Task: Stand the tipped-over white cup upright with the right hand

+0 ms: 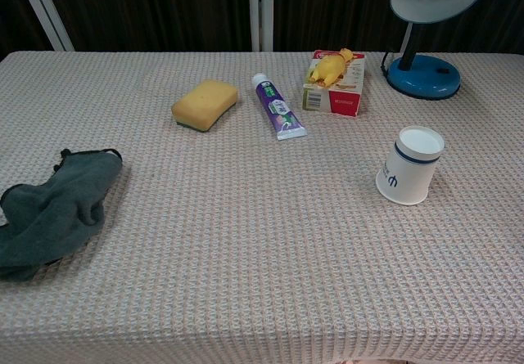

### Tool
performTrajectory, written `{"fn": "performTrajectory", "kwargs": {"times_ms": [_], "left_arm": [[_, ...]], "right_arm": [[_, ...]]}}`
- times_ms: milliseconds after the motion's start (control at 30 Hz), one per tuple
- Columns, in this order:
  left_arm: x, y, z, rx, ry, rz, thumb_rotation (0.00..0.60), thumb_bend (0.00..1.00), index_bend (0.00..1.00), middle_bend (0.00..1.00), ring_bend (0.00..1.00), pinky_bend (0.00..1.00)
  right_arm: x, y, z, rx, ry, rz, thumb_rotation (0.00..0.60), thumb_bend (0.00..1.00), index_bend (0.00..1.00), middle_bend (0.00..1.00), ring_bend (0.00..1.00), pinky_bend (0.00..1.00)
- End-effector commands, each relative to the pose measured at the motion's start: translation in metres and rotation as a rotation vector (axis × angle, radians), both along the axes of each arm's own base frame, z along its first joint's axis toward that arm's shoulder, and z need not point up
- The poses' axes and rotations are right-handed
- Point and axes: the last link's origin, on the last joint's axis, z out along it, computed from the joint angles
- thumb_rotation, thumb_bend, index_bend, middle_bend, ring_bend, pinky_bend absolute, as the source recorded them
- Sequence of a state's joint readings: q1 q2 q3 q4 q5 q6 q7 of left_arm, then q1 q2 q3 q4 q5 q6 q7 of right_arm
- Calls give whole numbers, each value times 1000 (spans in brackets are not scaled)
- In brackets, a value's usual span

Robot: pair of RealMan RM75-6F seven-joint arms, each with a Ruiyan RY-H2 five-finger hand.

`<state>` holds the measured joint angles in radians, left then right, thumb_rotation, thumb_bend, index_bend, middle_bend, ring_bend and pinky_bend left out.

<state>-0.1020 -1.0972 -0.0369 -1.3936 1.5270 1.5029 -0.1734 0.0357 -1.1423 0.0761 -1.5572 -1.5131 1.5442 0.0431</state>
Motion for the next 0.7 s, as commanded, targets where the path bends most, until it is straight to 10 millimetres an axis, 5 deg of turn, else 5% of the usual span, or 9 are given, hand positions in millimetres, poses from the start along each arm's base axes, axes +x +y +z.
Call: {"fn": "performTrajectory", "kwargs": {"times_ms": [33, 400, 700], "left_arm": [[0, 1, -1, -6, 0, -1, 600, 123, 7, 0, 0, 41], [0, 1, -4, -18, -9, -7, 600, 123, 7, 0, 0, 40], [-4, 1, -4, -26, -17, 1, 600, 123, 7, 0, 0, 37]], "right_arm": [[-1, 0, 0, -1, 0, -1, 600, 58, 0, 0, 0, 0], [6, -5, -7, 44, 24, 22, 600, 57, 0, 0, 0, 0], [54, -40, -35, 236, 124, 118, 600, 58, 0, 0, 0, 0]]}}
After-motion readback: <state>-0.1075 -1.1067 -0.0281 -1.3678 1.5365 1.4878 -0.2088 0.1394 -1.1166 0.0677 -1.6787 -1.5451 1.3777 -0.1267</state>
